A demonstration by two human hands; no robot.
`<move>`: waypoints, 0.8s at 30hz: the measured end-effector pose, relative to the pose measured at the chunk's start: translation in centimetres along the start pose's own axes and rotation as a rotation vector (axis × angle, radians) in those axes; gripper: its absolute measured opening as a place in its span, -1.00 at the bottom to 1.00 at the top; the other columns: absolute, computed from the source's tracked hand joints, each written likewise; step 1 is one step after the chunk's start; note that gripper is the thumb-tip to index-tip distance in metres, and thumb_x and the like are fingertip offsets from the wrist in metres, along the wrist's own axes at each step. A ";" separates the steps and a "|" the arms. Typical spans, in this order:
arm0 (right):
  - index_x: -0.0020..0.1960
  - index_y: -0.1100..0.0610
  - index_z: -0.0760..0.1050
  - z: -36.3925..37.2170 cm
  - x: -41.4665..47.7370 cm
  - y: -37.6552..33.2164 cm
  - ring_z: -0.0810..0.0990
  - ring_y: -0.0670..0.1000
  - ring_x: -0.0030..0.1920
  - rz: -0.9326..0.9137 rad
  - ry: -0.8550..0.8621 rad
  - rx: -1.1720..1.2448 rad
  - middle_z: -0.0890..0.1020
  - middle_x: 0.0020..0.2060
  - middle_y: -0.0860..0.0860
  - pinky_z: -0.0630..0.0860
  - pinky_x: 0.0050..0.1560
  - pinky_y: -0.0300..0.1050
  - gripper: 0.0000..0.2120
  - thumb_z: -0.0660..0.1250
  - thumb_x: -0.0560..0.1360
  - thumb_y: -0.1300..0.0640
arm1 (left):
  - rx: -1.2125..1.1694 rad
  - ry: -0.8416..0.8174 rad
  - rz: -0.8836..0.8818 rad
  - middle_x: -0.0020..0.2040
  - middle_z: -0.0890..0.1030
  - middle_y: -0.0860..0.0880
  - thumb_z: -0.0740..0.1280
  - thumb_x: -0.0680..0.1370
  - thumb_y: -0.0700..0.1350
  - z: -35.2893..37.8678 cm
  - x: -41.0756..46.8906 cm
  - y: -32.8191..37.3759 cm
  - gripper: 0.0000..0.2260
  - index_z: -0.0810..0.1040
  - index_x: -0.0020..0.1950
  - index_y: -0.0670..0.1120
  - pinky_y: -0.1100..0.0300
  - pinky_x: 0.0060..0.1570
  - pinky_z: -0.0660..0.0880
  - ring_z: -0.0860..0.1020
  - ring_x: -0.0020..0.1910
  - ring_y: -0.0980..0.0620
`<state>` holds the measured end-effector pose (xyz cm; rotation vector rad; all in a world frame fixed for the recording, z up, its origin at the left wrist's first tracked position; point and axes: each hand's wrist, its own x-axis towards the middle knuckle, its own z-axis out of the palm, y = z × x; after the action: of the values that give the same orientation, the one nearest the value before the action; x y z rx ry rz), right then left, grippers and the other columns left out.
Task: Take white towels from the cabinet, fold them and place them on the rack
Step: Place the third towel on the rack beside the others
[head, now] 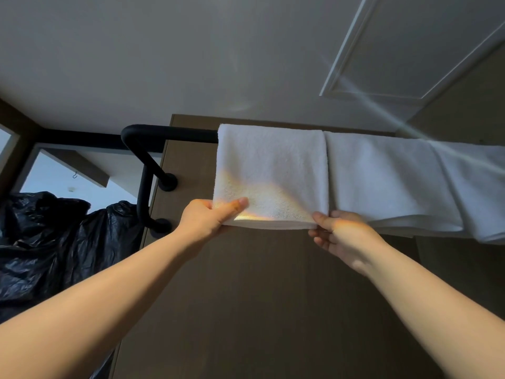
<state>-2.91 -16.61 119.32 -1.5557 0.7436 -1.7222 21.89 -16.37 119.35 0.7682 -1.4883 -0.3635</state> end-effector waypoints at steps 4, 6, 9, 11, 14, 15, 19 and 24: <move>0.38 0.41 0.35 -0.5 -0.3 0.4 0.64 0.04 -0.13 -0.078 0.010 0.039 0.61 0.05 0.24 0.64 -0.11 -0.20 -0.55 0.35 0.54 0.30 | 0.110 0.013 0.091 -0.14 0.65 -0.27 0.40 0.18 0.45 -0.2 0.0 -0.6 -0.16 0.58 -0.10 -0.36 -0.16 0.13 0.55 0.68 -0.15 -0.11; 0.24 0.41 0.47 -0.7 -0.4 0.7 0.64 0.02 -0.15 -0.121 0.008 0.022 0.64 -0.04 0.20 0.63 -0.03 -0.17 -0.68 0.35 0.53 0.30 | 0.141 -0.005 0.121 -0.16 0.68 -0.20 0.37 0.21 0.43 -0.6 -0.1 -1.1 -0.16 0.61 -0.04 -0.36 -0.10 0.08 0.59 0.69 -0.18 -0.02; 0.15 0.36 0.53 -0.6 -0.2 0.9 0.64 0.03 -0.11 -0.128 0.007 0.030 0.65 -0.05 0.17 0.60 0.01 -0.14 -0.77 0.37 0.52 0.30 | 0.181 -0.005 0.152 -0.27 0.69 -0.11 0.41 0.37 0.31 -0.9 -0.1 -1.5 -0.40 0.65 -0.10 -0.28 -0.04 0.04 0.62 0.68 -0.24 0.02; 0.08 0.29 0.55 -0.3 0.1 1.1 0.62 0.03 -0.05 -0.140 0.028 -0.015 0.65 -0.03 0.13 0.58 0.05 -0.13 -0.83 0.39 0.51 0.27 | 0.182 0.029 0.172 -0.32 0.68 -0.09 0.41 0.47 0.18 -0.9 0.0 -1.6 -0.55 0.66 -0.15 -0.26 -0.02 0.01 0.63 0.66 -0.30 0.05; 0.00 0.13 0.55 -0.2 0.4 1.6 0.58 -0.01 0.09 -0.132 0.013 -0.072 0.64 0.05 0.04 0.52 0.18 -0.03 -0.93 0.38 0.53 0.19 | 0.149 0.059 0.170 -0.37 0.66 -0.08 0.46 0.43 0.14 -0.8 0.0 -1.4 -0.56 0.65 -0.20 -0.28 0.05 -0.07 0.64 0.63 -0.36 0.08; 0.03 0.12 0.54 -0.2 0.5 1.7 0.56 -0.01 0.14 -0.108 -0.020 -0.033 0.62 0.08 0.03 0.50 0.23 0.01 -0.92 0.37 0.54 0.18 | 0.124 0.066 0.160 -0.38 0.66 -0.08 0.49 0.36 0.18 -0.8 -0.1 -1.3 -0.50 0.65 -0.20 -0.30 0.08 -0.10 0.64 0.63 -0.37 0.09; 0.14 0.12 0.49 -0.2 1.0 2.6 0.55 0.05 0.21 -0.015 -0.148 0.195 0.60 0.16 0.08 0.49 0.26 0.10 -0.82 0.33 0.54 0.21 | 0.036 0.092 0.119 -0.40 0.63 -0.13 0.55 0.32 0.10 -0.8 0.0 -1.2 -0.59 0.61 -0.36 -0.26 0.15 -0.17 0.64 0.65 -0.29 -0.04; -0.03 0.15 0.56 0.1 1.2 2.6 0.53 0.08 -0.05 0.108 -0.162 0.357 0.59 -0.14 0.10 0.52 0.10 0.07 -0.71 0.45 0.25 0.17 | -0.034 0.101 0.096 -0.39 0.52 -0.18 0.55 0.34 0.01 -0.4 0.2 -1.4 -0.58 0.41 -0.51 -0.16 0.23 -0.31 0.59 0.60 -0.42 0.05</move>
<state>-2.55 -19.09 118.00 -1.3619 0.4046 -1.5303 22.62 -17.37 118.61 0.6755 -1.4152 -0.2734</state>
